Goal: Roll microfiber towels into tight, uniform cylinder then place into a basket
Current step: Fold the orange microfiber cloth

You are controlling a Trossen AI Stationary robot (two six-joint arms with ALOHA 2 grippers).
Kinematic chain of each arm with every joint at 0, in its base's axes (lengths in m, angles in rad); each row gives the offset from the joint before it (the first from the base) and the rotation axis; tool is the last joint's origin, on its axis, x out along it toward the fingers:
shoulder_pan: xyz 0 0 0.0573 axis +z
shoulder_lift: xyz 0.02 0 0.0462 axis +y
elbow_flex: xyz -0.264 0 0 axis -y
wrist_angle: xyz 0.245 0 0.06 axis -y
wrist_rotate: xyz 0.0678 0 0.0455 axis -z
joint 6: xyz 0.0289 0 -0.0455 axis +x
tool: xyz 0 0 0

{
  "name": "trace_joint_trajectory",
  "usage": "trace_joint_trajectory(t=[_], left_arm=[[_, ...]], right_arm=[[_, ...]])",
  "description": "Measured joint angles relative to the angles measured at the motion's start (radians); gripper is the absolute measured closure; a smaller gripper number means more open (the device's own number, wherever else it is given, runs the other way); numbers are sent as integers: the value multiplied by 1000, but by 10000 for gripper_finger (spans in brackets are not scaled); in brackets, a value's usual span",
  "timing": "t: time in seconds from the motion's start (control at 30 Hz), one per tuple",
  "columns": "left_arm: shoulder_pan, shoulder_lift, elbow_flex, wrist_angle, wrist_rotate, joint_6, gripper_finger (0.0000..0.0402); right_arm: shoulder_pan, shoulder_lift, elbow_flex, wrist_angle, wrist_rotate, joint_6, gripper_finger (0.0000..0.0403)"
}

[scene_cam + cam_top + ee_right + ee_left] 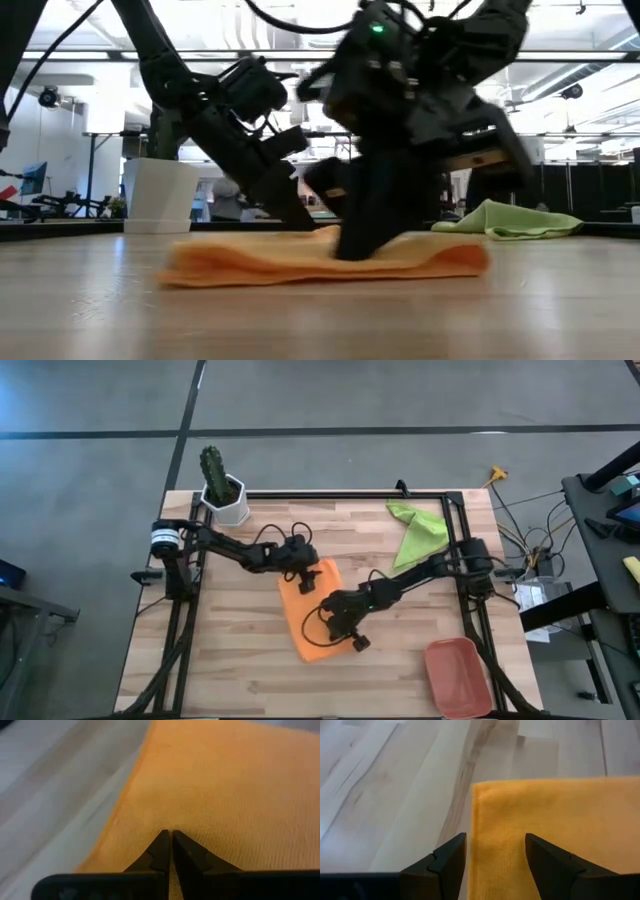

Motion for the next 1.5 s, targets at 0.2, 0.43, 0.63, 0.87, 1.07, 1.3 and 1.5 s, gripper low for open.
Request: trace_joint_trajectory(t=[0.2,0.43,0.63,0.87,1.07,1.3,1.5], left_arm=[[-6,50,44,-2,28,44,214],[-26,-21,49,-85,27,73,214],[-100,-141,35,-93,25,74,214],[-269,-249,27,-80,-1,102,214],[-490,-248,-4,-137,-99,137,214],[-692,-172,-2,-135,-359,234,214],[-747,-112,10,-152,-361,236,208]], right_arm=[[24,89,162,-93,26,10,385],[85,36,186,-238,267,13,385],[160,-65,115,-218,431,-23,385],[232,-197,-10,-112,457,-70,385],[278,-294,-181,-81,601,-55,385],[333,-330,-261,26,632,-153,345],[365,-314,-260,-14,643,-261,260]])
